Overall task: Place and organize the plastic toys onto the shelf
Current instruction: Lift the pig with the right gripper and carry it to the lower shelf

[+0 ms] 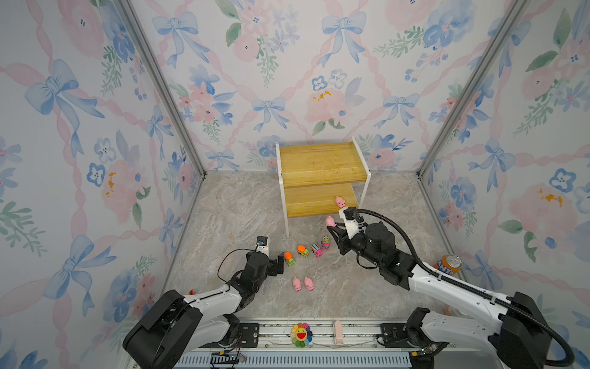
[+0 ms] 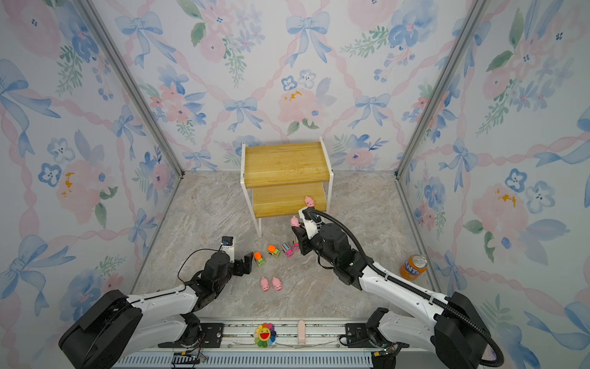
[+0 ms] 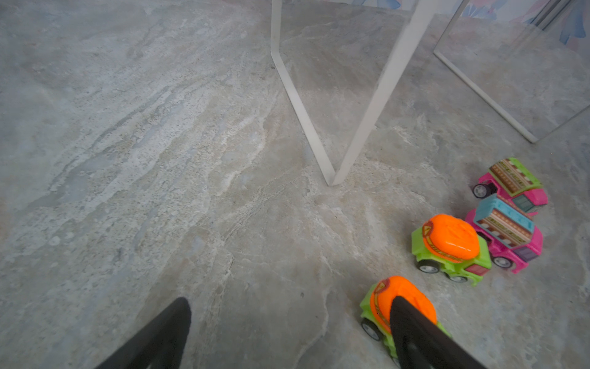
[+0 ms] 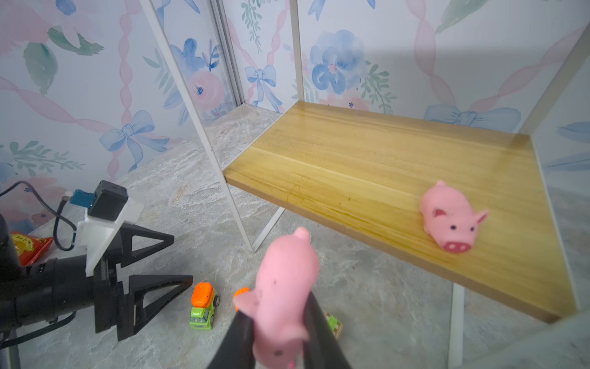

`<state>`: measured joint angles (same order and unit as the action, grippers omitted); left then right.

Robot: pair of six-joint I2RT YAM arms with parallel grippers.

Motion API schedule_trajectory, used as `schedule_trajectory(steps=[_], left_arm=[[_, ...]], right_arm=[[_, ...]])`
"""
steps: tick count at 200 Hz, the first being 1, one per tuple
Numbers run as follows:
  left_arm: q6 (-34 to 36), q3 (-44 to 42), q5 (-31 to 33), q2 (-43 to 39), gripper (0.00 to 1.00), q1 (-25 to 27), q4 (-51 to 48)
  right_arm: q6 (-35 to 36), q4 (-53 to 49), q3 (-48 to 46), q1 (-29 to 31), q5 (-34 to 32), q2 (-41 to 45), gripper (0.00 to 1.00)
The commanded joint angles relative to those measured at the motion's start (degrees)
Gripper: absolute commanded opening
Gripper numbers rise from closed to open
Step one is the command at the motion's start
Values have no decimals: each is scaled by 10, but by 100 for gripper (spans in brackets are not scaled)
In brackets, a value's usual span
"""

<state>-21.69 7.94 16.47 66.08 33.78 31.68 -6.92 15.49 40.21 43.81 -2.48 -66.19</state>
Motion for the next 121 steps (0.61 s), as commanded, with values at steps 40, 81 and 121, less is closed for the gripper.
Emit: schedule_trajectory(steps=[40,81,121], left_arm=[[-6,13,4,13,98,3,2],[-5,18,5,20,98,2,2],[-2,21,5,22,98,2,2]], right_arm=[[14,25,57,-26,-15,-74,25],[-7,65,55,-25,-52,-101,25],[-20,76,63,-19,-83,-119,26]])
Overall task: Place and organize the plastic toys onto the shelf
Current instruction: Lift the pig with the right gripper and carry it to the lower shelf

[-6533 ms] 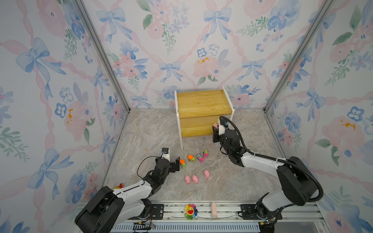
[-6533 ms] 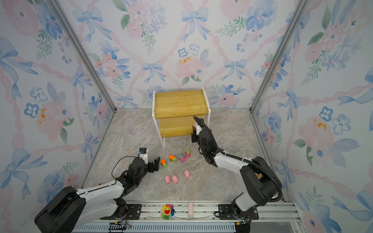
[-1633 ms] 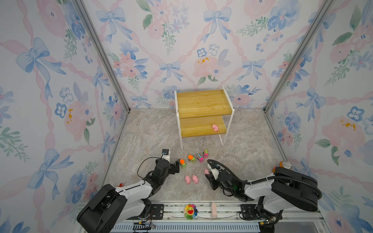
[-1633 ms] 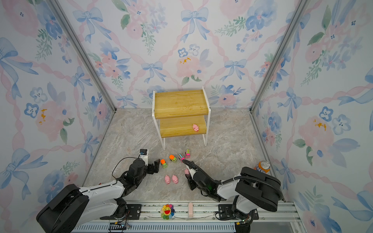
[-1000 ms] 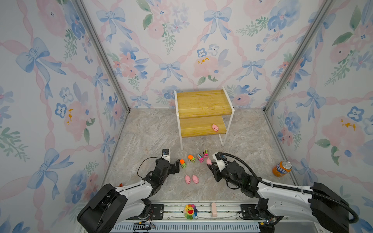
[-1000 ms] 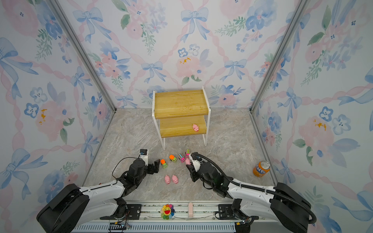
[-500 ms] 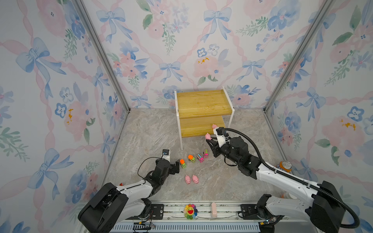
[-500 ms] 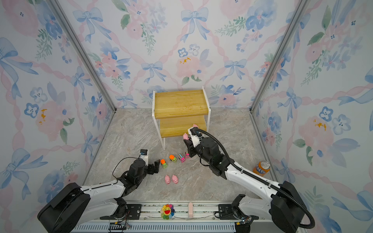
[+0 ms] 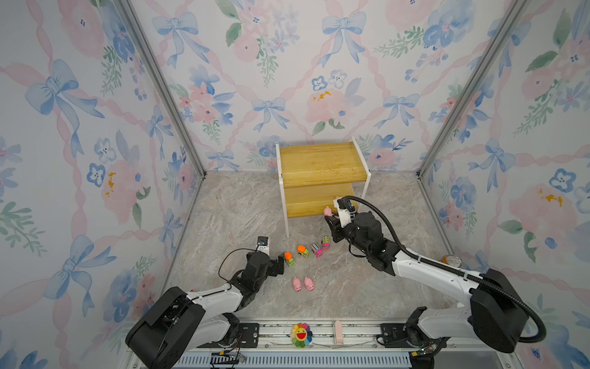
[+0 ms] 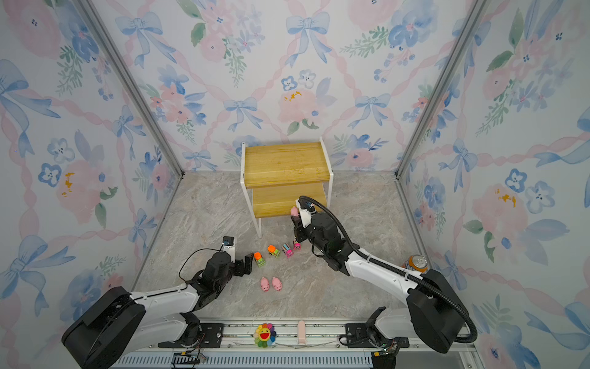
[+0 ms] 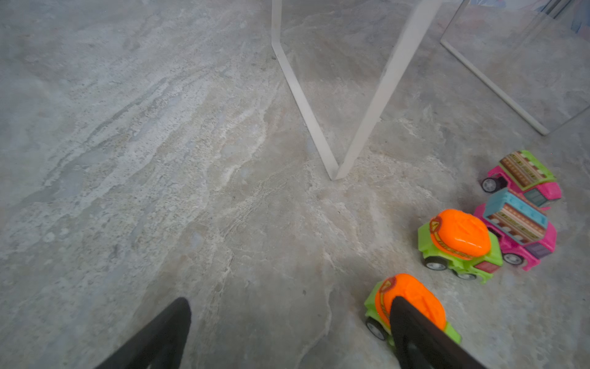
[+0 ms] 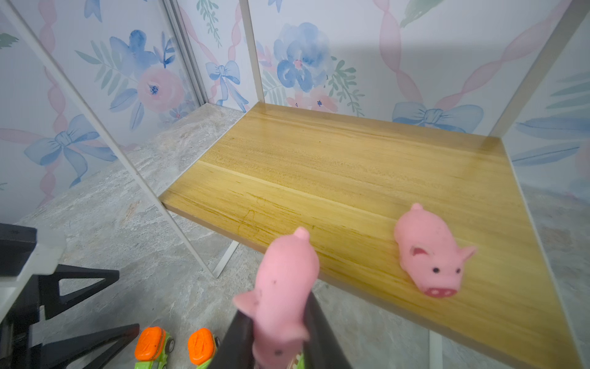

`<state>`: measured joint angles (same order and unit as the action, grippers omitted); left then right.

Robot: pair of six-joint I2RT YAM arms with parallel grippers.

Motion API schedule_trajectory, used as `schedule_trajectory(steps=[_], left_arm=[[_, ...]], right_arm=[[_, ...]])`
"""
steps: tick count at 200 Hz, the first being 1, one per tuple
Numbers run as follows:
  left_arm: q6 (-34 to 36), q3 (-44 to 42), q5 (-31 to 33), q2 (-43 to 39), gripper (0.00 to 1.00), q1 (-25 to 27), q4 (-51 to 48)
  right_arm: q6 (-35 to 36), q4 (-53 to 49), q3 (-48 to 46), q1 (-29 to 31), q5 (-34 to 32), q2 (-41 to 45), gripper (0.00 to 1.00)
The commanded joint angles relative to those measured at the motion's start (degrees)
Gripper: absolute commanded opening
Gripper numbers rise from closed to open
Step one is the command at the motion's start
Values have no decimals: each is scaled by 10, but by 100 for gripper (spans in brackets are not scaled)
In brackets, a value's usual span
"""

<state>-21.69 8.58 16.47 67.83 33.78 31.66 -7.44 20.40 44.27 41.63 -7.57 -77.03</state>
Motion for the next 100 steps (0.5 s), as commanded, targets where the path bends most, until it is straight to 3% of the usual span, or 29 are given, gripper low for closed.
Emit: schedule_trajectory(steps=[1,100], left_arm=[[-2,14,4,5,98,2,2],[3,17,-4,6,98,0,3]], right_arm=[[-15,27,22,3,-33,-11,26],[-13,54,69,21,-74,-81,26]])
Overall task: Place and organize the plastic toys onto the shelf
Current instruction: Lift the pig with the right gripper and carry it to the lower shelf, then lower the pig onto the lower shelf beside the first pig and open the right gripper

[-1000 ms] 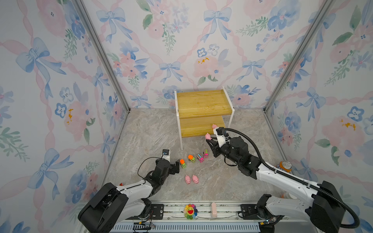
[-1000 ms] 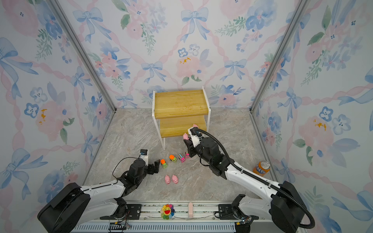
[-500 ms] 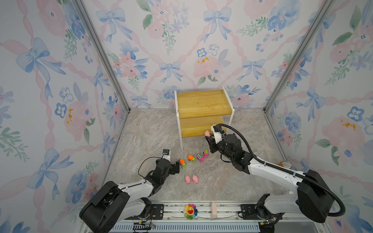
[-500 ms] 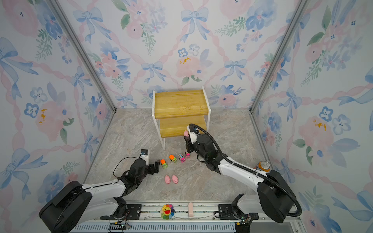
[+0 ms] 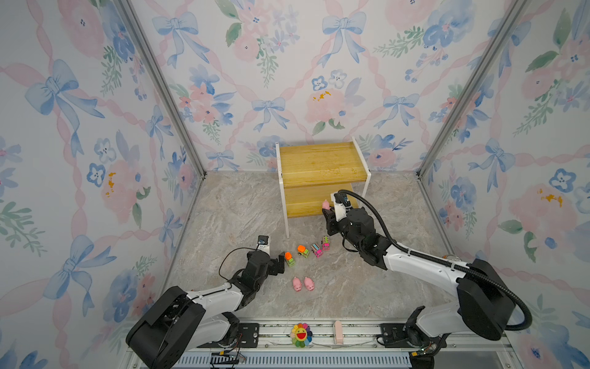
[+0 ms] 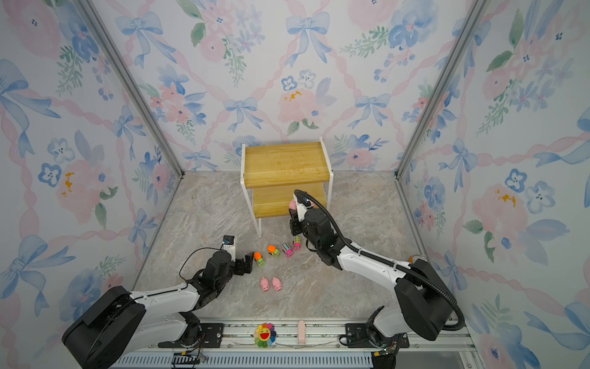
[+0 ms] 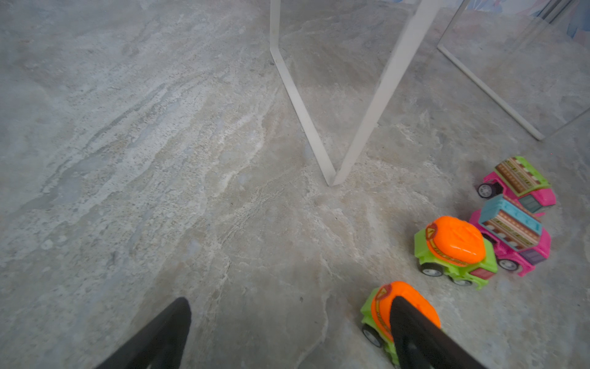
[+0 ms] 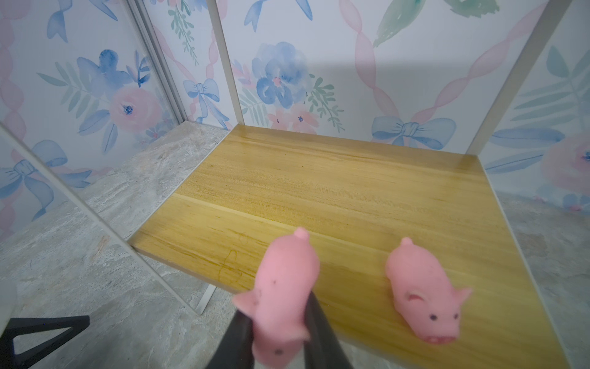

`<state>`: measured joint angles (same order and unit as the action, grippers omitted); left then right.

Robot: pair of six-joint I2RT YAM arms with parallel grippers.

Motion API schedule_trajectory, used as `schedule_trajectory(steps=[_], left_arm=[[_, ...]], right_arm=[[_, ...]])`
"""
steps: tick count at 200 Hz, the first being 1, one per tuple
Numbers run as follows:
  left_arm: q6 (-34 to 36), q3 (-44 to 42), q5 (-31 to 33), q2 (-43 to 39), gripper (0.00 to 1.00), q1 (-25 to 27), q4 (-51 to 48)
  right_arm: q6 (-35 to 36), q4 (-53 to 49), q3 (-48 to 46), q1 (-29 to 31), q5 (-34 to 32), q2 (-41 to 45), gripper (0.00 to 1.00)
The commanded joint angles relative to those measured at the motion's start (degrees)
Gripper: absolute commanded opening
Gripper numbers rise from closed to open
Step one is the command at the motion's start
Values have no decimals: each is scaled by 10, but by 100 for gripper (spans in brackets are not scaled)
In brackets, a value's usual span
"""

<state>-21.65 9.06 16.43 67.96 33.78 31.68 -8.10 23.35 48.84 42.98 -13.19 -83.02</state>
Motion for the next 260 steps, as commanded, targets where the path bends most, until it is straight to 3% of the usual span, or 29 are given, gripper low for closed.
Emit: schedule_trajectory(steps=[1,260], left_arm=[[3,12,-3,5,98,0,2],[2,12,-4,5,98,-4,4]], right_arm=[[-7,25,24,7,-18,-21,26],[-27,61,39,-19,-30,-98,27]])
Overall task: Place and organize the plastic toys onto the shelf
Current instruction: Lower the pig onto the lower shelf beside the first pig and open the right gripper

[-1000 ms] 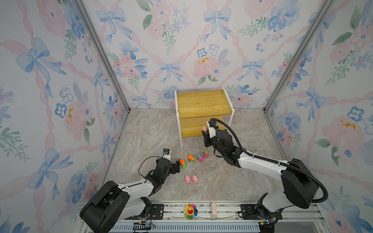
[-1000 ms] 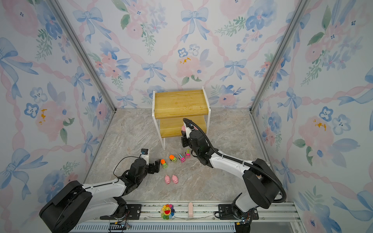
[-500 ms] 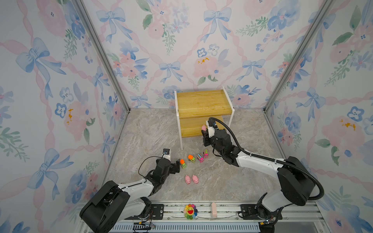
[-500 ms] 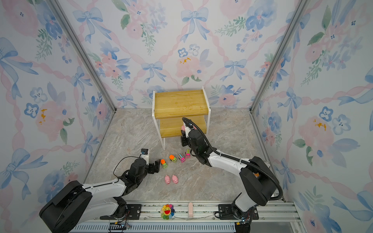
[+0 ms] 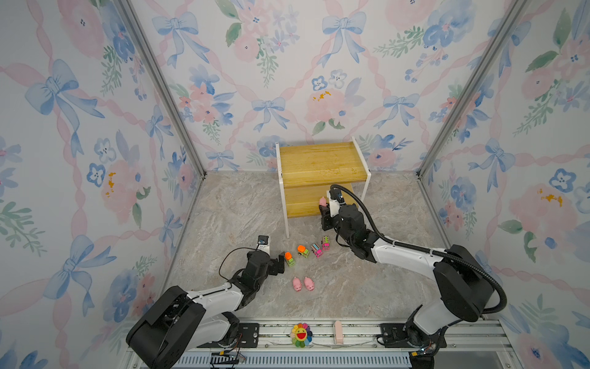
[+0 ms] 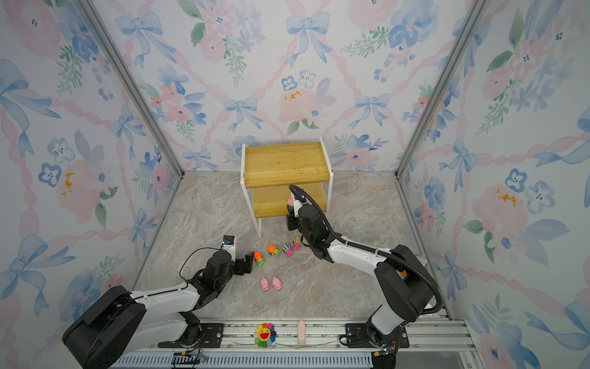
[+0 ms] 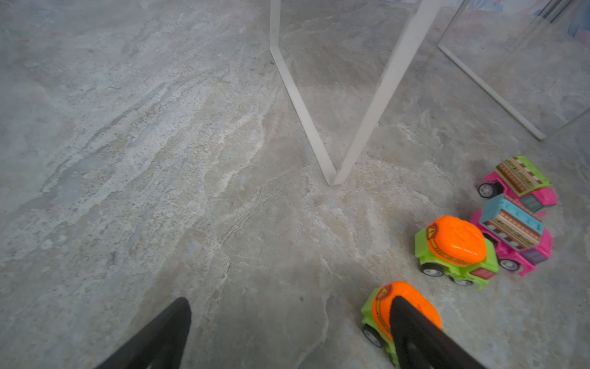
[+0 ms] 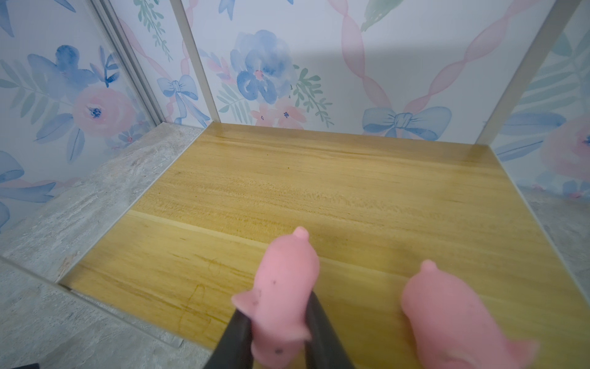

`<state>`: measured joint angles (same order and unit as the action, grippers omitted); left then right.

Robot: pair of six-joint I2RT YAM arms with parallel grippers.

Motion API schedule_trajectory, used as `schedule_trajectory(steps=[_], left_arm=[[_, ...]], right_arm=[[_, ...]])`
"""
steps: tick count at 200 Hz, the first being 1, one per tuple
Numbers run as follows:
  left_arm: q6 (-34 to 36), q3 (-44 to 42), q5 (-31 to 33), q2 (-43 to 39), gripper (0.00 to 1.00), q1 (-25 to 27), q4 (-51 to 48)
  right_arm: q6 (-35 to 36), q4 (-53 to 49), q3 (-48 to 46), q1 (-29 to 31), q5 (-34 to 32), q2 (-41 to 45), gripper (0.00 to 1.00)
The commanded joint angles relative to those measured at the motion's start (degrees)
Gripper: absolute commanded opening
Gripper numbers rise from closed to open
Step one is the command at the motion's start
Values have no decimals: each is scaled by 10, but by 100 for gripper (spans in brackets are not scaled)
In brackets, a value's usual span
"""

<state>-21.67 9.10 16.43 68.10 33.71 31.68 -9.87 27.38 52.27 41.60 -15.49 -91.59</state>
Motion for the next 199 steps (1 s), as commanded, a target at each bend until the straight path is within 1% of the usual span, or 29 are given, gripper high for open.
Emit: schedule_trajectory(steps=[1,103,199], left_arm=[[2,11,-4,5,98,-4,4],[2,12,-4,6,98,-4,4],[2,14,-5,9,98,-4,4]], right_arm=[[-10,21,4,-6,-8,-13,27],[-15,29,-8,-8,-14,-30,28],[-15,32,-14,-11,-22,-29,30]])
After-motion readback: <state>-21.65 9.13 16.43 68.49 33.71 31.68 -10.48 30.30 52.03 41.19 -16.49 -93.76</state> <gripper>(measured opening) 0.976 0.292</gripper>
